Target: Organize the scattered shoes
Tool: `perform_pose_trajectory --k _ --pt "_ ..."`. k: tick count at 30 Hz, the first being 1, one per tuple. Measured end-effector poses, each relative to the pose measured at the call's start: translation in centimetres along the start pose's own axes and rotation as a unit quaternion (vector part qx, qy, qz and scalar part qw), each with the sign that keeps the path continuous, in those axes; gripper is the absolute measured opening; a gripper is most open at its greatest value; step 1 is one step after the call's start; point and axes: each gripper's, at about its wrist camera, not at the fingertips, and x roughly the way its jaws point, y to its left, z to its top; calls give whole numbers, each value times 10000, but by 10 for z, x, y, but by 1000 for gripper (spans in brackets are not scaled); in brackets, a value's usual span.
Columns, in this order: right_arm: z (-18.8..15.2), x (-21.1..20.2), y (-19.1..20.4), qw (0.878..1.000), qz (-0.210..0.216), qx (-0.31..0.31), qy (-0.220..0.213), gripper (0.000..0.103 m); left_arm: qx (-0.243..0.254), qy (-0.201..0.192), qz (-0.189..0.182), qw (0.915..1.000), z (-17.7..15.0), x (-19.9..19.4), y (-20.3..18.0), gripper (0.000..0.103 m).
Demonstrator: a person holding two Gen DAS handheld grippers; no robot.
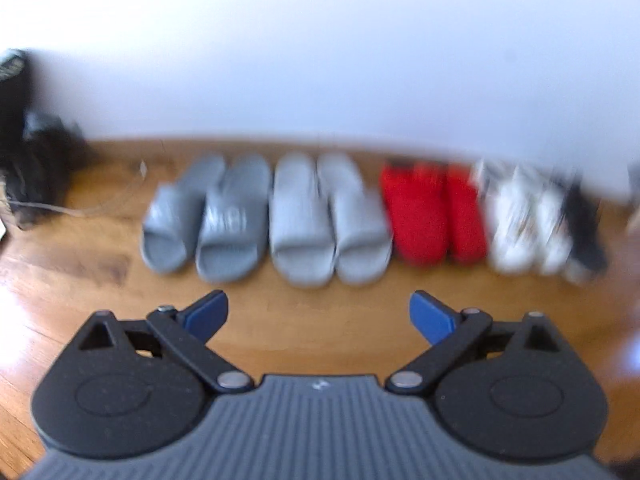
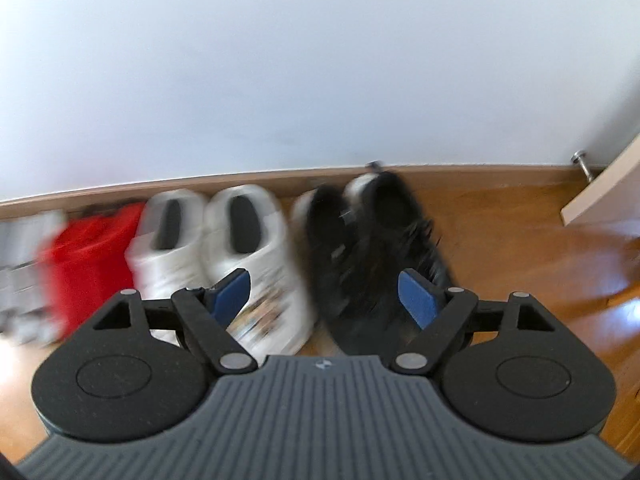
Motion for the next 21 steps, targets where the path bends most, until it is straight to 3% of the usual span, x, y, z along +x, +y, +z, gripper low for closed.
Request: perform_pose_trajectory --k 2,4,6,8,11,16,19,21 --pt "-11 -57 16 9992 273 -76 -292 91 -91 -489 -241 9985 24 -61 -13 100" --pt "-29 -138 38 9950 645 -107 -762 102 40 -701 -209 9973 33 -97 -26 103" --pt "-55 -216 56 9879 997 27 -1190 102 146 -828 -148 9964 37 -126 -42 103" --pt "-80 -257 66 9823 1204 280 -1408 102 273 -919 -123 9953 33 -161 -68 103" --pt "-118 -283 82 9771 1268 645 -1584 102 338 -900 0 9954 14 -185 -109 103" --pt "-148 -285 106 9868 658 620 -1342 102 474 -661 152 9966 -23 -182 -158 103" --pt "-151 -290 119 9883 888 663 -1048 102 601 -584 229 9962 -43 -176 -171 103" --pt "-153 -296 129 9858 928 540 -1291 102 725 -591 353 9950 -52 -167 -172 103"
